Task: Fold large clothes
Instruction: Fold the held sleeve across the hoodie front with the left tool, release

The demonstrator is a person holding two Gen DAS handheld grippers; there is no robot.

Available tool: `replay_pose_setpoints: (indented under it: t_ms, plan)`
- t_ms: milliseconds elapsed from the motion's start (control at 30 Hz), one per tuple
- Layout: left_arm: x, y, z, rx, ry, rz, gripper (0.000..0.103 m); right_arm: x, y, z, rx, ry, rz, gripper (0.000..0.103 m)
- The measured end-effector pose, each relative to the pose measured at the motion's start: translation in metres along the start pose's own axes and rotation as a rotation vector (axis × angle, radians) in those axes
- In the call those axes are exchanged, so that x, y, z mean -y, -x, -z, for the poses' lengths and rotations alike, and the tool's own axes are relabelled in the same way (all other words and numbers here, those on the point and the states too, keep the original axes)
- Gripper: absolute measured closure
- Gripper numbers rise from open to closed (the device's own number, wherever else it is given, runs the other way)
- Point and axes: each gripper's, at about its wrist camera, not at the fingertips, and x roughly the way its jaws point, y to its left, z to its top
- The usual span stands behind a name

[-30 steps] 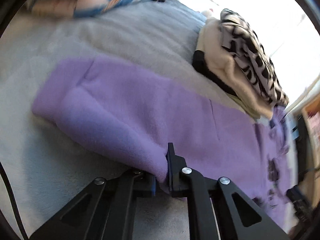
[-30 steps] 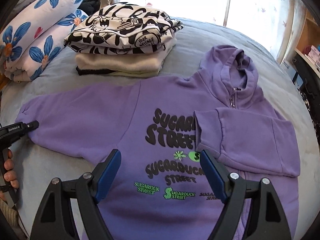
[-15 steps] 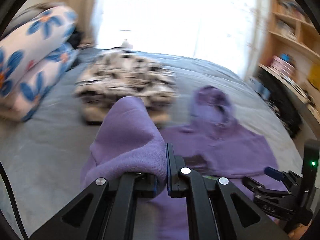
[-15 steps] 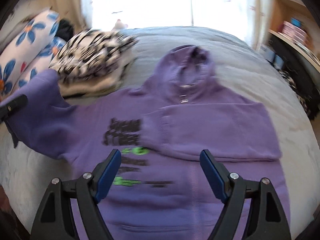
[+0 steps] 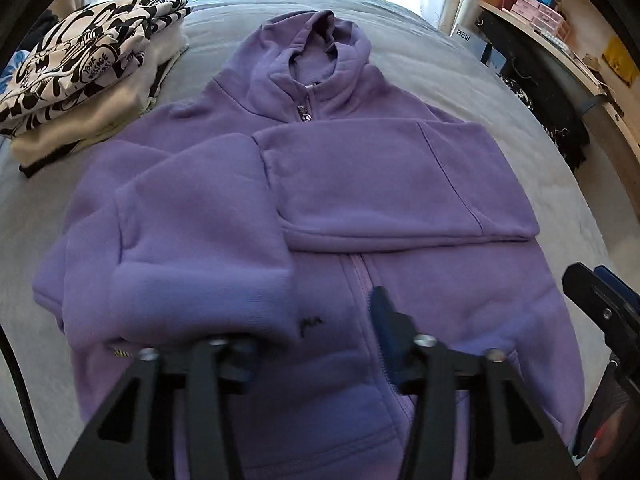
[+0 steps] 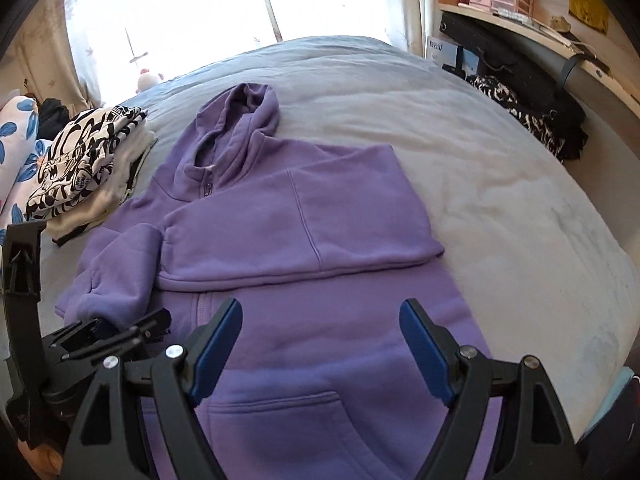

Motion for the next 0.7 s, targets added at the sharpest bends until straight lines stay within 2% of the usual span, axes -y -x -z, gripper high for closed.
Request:
replay_pose_setpoints:
  t_ms: [100, 200, 333, 467, 700]
  plan:
    - [-0.001, 0.012, 0.003, 0.000, 0.025, 0.044, 0.038, 0.003, -0.002, 0.003, -0.013, -0.008, -0.034, 0.022]
    - [-0.007, 0.027, 0.008, -0.010, 0.043, 0.084, 0.037, -0.004, 0.002, 0.006, -0.001, 0.019, -0.071, 0.022]
    - [-0.017, 0.058, 0.022, 0.025, 0.055, 0.091, 0.037, -0.019, 0.006, 0.010, 0.014, 0.071, -0.105, 0.022]
    - [-0.039, 0.082, 0.043, 0.062, 0.099, 0.067, 0.037, -0.041, 0.012, 0.015, 0.038, 0.144, -0.144, 0.022]
    - [-0.090, 0.103, 0.077, 0.086, 0.196, -0.029, 0.037, -0.095, 0.022, 0.024, 0.084, 0.318, -0.211, 0.022]
